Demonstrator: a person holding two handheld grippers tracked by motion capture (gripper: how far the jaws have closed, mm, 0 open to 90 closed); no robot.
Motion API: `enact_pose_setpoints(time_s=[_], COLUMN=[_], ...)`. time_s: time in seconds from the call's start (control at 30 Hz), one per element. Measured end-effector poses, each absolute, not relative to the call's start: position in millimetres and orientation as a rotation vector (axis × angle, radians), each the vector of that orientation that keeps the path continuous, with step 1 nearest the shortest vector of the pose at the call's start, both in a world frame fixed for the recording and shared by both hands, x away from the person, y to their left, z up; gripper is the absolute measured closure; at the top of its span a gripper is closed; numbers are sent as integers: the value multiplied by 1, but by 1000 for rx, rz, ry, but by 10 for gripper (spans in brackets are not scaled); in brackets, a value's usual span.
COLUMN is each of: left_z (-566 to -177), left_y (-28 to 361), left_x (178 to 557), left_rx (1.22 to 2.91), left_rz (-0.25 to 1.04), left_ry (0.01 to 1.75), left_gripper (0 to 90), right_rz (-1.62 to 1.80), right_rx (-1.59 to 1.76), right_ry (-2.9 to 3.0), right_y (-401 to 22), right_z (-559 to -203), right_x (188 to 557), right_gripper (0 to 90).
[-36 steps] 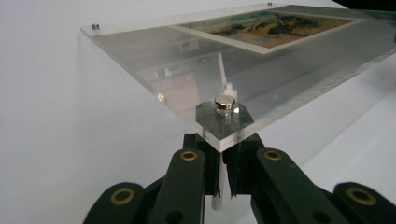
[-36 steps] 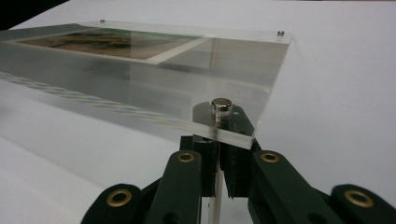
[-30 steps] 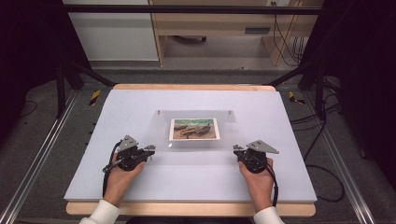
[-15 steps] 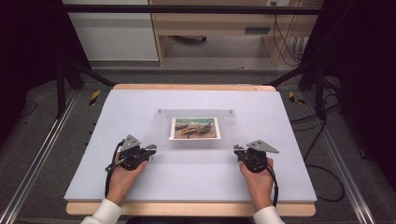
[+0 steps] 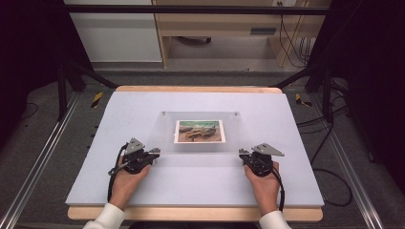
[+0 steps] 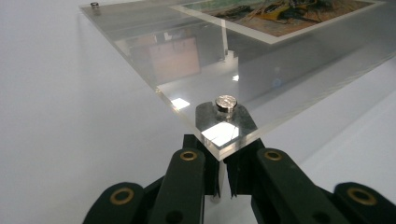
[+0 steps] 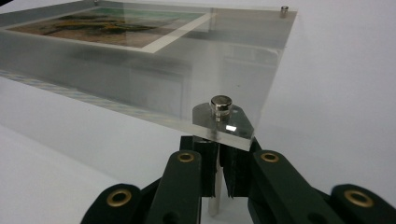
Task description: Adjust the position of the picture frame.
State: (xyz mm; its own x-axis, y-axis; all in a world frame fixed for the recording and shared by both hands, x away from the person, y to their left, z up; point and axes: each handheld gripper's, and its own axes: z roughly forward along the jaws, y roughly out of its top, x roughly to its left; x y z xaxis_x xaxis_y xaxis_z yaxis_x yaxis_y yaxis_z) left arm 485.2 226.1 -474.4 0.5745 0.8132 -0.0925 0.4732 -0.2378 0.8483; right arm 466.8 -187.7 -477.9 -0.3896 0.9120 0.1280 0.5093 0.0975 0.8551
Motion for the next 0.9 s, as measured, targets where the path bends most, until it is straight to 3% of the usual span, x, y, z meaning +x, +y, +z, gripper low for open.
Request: enact_pose_setpoints(time_s=[0.27,0.43,0.67,0.9], left_z=[-474,-470,-461,-451], left_y=[226,229,236,242], left_x=[485,481,464,452], left_rx=[1891,1903,1882,1841], left_rz=[463,450,497,471], left_ry=[1038,1032,1078,1054], left_gripper=[828,618,298,103], right_rz=[1233,1255,1186,1201], right_rx=[1397,1423,1379,1342], right_ry=[1950,1961,1966,1933], right_y=[-189,-198,-217,-222], right_z=[-479,-476,-463,-456], right_x=[467,460,427,412], right_gripper=[819,632,284,110])
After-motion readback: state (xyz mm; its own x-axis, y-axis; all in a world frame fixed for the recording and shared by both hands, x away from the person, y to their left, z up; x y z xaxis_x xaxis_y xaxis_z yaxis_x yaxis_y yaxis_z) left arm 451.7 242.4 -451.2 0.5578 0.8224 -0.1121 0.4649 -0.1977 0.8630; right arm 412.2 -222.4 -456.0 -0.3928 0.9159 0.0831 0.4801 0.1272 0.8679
